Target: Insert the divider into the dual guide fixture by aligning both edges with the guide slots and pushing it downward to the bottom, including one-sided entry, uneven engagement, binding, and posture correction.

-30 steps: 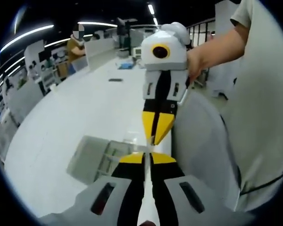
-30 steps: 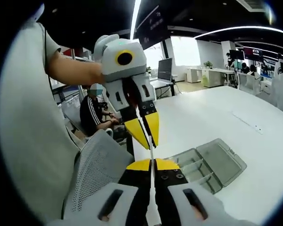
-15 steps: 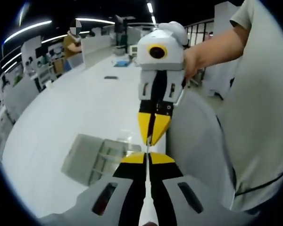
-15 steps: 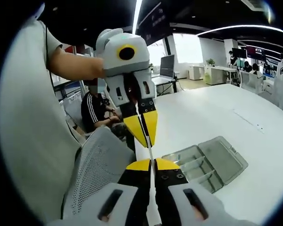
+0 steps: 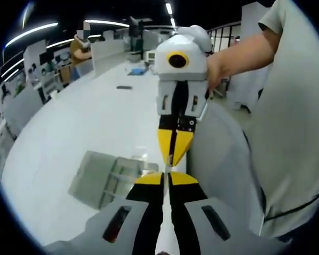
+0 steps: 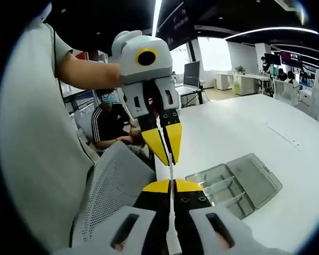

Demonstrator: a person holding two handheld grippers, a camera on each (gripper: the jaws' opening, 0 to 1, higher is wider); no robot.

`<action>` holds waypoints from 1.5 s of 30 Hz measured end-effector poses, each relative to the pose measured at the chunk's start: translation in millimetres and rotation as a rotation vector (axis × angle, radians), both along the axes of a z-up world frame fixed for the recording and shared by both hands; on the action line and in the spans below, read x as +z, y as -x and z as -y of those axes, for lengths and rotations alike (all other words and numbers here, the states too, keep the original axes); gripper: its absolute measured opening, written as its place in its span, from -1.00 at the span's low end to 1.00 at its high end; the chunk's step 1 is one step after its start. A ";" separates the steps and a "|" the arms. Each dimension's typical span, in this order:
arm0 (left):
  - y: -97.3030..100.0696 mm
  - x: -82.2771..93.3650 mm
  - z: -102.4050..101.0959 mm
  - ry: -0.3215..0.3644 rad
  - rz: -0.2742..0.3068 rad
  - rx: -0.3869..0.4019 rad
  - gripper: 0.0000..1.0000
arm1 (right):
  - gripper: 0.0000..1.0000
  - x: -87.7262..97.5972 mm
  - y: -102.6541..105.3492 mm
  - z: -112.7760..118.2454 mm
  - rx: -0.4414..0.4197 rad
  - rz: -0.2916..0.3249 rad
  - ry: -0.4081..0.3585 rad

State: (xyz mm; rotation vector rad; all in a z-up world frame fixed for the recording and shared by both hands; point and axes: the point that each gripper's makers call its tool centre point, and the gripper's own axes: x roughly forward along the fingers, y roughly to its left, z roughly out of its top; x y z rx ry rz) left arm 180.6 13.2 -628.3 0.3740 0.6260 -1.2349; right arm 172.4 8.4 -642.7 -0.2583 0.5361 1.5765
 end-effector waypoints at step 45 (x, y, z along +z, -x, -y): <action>11.3 -10.4 1.6 -0.090 -0.066 -0.064 -1.00 | -1.00 -13.1 9.4 1.2 0.039 -0.036 0.082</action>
